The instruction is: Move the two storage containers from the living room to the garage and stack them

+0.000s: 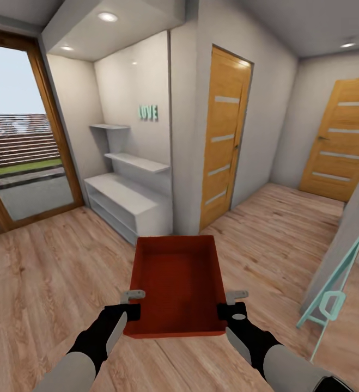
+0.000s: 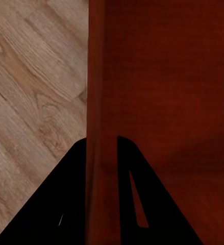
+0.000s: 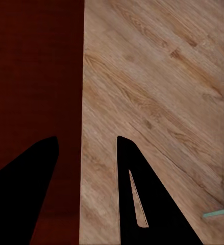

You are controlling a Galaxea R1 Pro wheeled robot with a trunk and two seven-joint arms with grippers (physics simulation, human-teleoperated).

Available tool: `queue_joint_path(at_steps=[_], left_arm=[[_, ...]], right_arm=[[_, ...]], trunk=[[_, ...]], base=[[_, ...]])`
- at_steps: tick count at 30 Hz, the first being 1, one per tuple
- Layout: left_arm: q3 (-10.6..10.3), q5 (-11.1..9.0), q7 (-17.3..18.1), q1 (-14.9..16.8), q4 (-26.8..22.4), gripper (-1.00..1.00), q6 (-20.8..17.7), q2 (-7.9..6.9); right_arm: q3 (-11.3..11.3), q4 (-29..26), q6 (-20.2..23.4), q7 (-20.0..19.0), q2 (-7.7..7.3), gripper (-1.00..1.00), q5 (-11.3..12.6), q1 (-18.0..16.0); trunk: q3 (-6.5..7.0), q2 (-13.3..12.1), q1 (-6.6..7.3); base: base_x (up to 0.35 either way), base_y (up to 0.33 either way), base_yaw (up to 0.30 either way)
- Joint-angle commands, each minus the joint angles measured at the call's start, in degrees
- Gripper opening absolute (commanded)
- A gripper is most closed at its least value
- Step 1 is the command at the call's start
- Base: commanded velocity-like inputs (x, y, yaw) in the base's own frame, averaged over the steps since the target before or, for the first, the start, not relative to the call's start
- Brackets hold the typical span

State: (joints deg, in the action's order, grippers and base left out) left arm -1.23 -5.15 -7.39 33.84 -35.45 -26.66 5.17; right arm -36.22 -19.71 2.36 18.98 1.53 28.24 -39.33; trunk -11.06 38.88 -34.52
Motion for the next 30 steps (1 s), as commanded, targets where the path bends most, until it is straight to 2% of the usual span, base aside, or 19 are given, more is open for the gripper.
queue_joint_path(at_steps=[1,17,30], left_arm=[[1.55,1.72,-1.49,0.05,-0.32,-1.0,-0.48,0.02],[1.53,1.75,-1.49,0.04,-0.32,-1.0,-0.46,0.02],[1.51,1.77,-1.49,0.03,-0.32,-1.0,-0.45,0.02]], right_arm=[[0.18,-0.16,0.28,0.44,1.09,-1.0,0.68,-0.04],[0.18,-0.16,0.28,0.44,1.07,-1.0,0.74,-0.04],[0.18,-0.16,0.28,0.44,1.1,-1.0,0.71,-0.04]], trunk=[[-0.09,0.08,-0.05],[-0.09,0.08,-0.05],[-0.09,0.08,-0.05]], base=[[0.323,0.0,-0.289],[0.323,0.0,-0.275],[0.323,0.0,-0.017]])
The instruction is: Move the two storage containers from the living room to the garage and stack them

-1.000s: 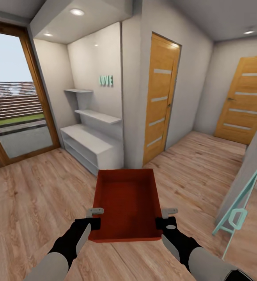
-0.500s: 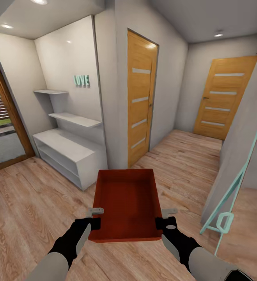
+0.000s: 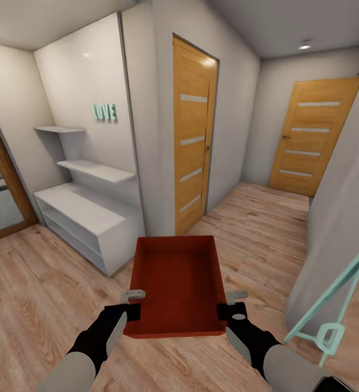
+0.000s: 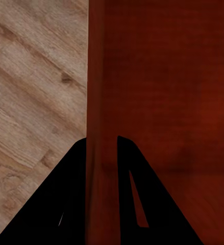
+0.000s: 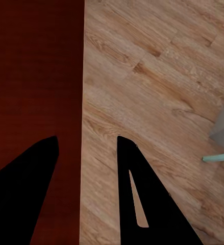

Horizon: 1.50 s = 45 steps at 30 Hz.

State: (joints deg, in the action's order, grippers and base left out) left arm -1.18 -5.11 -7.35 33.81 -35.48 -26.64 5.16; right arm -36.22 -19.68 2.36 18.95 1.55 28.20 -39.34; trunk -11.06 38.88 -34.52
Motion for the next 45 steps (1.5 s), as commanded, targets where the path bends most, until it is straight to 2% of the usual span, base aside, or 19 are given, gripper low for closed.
queue_joint_path(at_steps=[1,20,45], left_arm=[[1.49,1.75,-1.53,0.06,-0.3,-1.0,-0.46,0.03],[1.48,1.75,-1.53,0.06,-0.3,-1.0,-0.48,0.03],[1.47,1.76,-1.53,0.06,-0.3,-1.0,-0.49,0.03]], right_arm=[[0.18,-0.18,0.28,0.47,1.09,-1.0,0.75,-0.03],[0.18,-0.18,0.28,0.47,1.04,-1.0,0.72,-0.02],[0.18,-0.18,0.28,0.47,1.09,-1.0,0.76,-0.03]], trunk=[[-0.09,0.08,-0.05],[-0.09,0.08,-0.05],[-0.09,0.08,-0.05]], base=[[0.323,0.0,0.0],[0.323,0.0,-0.014],[0.323,0.0,-0.255]])
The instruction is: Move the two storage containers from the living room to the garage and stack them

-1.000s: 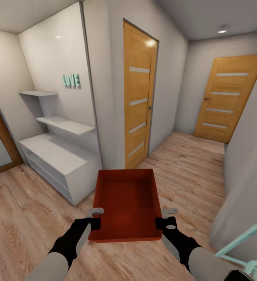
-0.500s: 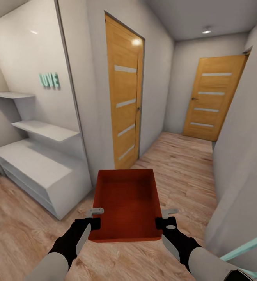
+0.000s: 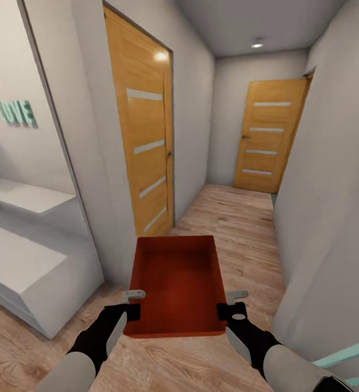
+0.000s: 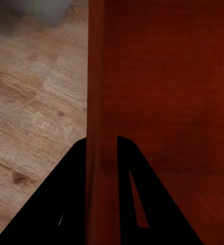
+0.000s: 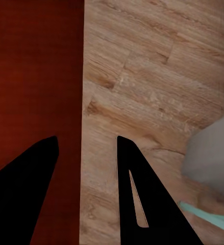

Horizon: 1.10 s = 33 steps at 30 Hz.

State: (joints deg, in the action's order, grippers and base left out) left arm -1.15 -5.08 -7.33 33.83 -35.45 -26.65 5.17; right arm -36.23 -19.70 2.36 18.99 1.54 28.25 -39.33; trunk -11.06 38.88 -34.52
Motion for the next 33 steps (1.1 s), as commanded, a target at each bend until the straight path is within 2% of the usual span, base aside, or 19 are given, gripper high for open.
queue_joint_path(at_steps=[1,20,33], left_arm=[[1.43,1.72,-1.55,0.05,-0.32,-1.0,-0.48,0.02],[1.42,1.66,-1.55,0.07,-0.32,-1.0,-0.5,0.02],[1.42,1.67,-1.55,0.04,-0.32,-1.0,-0.47,0.02]], right_arm=[[0.2,-0.16,0.28,0.44,1.09,-1.0,0.69,-0.04],[0.2,-0.16,0.28,0.44,1.06,-1.0,0.75,-0.03],[0.2,-0.16,0.28,0.44,1.09,-1.0,0.75,-0.04]], trunk=[[-0.09,0.08,-0.05],[-0.09,0.08,-0.05],[-0.09,0.08,-0.05]], base=[[0.323,0.0,-0.26],[0.323,0.0,-0.256],[0.323,0.0,-0.018]])
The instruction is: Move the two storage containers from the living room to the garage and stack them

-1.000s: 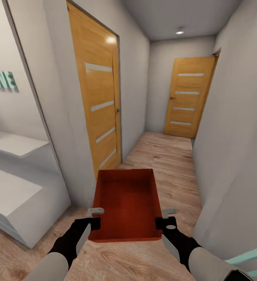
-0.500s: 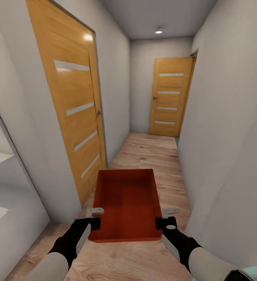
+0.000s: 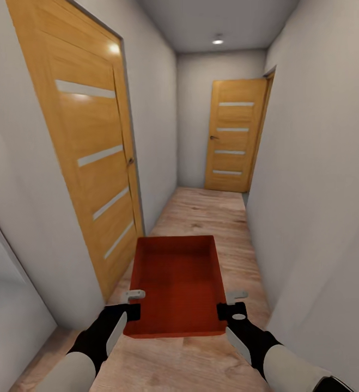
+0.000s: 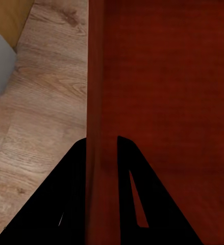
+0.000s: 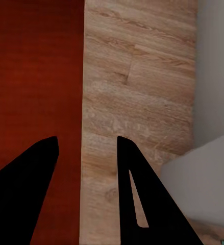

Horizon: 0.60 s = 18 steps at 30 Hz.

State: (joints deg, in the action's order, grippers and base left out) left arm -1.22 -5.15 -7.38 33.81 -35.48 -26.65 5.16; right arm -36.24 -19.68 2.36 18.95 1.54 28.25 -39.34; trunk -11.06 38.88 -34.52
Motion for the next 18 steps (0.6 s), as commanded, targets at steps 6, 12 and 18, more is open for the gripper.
queue_joint_path(at_steps=[6,12,18], left_arm=[[1.49,1.76,-1.5,0.04,-0.29,-1.0,-0.49,0.03],[1.49,1.78,-1.5,0.08,-0.29,-1.0,-0.45,0.03],[1.49,1.79,-1.5,0.06,-0.29,-1.0,-0.47,0.03]], right_arm=[[0.21,-0.18,0.28,0.47,1.1,-1.0,0.75,-0.03],[0.21,-0.18,0.28,0.47,1.04,-1.0,0.75,-0.03],[0.21,-0.18,0.28,0.47,1.1,-1.0,0.75,-0.03]], trunk=[[-0.09,0.08,-0.05],[-0.09,0.08,-0.05],[-0.09,0.08,-0.05]], base=[[0.323,0.0,0.0],[0.323,0.0,0.0],[0.323,0.0,-0.14]])
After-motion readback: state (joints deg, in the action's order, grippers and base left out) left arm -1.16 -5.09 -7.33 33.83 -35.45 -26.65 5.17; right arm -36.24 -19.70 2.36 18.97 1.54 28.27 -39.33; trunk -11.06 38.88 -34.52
